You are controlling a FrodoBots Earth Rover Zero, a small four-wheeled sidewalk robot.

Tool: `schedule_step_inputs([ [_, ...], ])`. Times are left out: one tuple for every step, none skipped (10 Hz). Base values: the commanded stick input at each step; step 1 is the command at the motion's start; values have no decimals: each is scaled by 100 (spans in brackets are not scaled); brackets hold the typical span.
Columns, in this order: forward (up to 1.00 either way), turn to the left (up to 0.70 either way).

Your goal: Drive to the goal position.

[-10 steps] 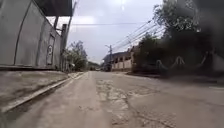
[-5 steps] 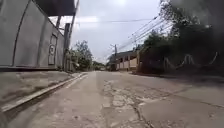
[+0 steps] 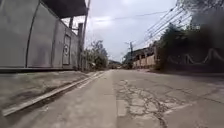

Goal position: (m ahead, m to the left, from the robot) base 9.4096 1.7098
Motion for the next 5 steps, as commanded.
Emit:
schedule_step_inputs([
  [70,35],
  [70,35],
  [70,0],
  [70,0],
  [70,0],
])
